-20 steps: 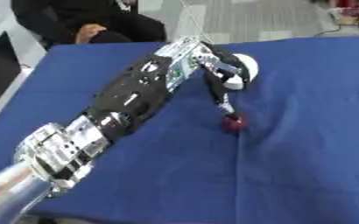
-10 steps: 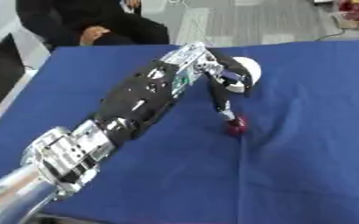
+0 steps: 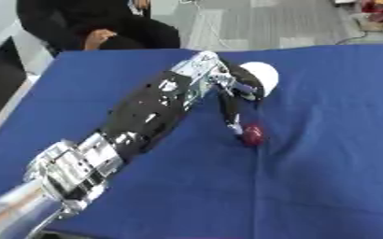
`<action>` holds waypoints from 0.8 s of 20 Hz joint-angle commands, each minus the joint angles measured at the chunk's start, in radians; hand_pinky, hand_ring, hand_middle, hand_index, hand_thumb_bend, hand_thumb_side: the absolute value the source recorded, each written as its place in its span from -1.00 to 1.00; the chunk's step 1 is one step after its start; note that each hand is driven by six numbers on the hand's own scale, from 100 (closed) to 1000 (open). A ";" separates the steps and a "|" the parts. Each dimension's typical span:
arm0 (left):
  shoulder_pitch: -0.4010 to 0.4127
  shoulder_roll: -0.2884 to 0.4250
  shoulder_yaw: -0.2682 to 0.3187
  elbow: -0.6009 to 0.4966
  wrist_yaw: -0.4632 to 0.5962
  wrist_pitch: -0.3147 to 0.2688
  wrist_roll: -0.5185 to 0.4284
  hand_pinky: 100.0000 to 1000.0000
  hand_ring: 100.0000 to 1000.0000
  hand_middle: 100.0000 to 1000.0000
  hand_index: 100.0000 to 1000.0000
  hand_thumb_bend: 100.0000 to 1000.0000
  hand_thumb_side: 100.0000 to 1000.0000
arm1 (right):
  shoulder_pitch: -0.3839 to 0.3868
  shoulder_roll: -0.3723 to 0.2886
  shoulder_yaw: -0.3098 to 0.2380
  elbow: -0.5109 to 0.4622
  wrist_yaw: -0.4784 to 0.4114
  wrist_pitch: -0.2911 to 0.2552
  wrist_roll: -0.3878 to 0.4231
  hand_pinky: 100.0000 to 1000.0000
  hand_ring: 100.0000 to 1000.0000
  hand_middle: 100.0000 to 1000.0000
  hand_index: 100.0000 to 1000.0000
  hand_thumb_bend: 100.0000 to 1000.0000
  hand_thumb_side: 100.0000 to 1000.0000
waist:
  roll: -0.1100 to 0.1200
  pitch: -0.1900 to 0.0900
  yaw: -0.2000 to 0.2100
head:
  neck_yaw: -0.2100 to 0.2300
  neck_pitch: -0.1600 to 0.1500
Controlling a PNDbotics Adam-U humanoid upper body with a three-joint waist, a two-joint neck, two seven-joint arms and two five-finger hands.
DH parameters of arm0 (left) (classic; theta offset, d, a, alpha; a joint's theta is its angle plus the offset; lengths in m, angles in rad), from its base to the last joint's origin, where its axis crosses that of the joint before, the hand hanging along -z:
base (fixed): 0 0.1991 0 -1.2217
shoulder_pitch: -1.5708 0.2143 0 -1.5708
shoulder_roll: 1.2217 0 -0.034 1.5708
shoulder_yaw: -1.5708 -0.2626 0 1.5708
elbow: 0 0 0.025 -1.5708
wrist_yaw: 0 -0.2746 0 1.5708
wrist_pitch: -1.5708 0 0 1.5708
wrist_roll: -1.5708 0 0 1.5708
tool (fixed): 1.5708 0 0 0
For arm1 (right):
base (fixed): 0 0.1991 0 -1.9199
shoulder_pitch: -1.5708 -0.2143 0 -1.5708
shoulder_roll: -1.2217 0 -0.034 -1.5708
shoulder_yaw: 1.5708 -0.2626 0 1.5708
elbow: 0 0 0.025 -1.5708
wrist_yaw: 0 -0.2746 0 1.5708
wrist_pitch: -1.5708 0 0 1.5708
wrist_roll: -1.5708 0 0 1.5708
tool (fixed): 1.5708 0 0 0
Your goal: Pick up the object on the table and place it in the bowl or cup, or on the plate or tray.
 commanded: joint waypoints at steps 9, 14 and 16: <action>-0.012 -0.005 0.015 0.010 -0.028 -0.111 -0.110 -1.00 -0.43 0.07 0.56 0.08 0.00 | -0.018 -0.001 -0.003 -0.015 0.000 -0.001 0.003 -0.40 -0.10 0.08 0.30 -1.00 1.00 | -0.008 -0.009 -0.003 | -0.008 -0.021; -0.009 -0.014 0.013 0.016 -0.020 -0.116 -0.106 -1.00 -0.47 -0.01 0.55 0.04 0.02 | -0.022 0.001 -0.002 -0.015 -0.001 -0.002 0.004 -0.40 -0.10 0.08 0.30 -1.00 1.00 | -0.008 -0.007 -0.008 | -0.007 -0.023; -0.008 -0.018 0.013 0.019 -0.018 -0.117 -0.102 -1.00 -0.49 -0.03 0.51 0.04 0.01 | -0.022 0.001 -0.001 -0.015 -0.002 -0.001 0.005 -0.40 -0.10 0.08 0.30 -1.00 1.00 | -0.007 -0.006 -0.009 | -0.009 -0.024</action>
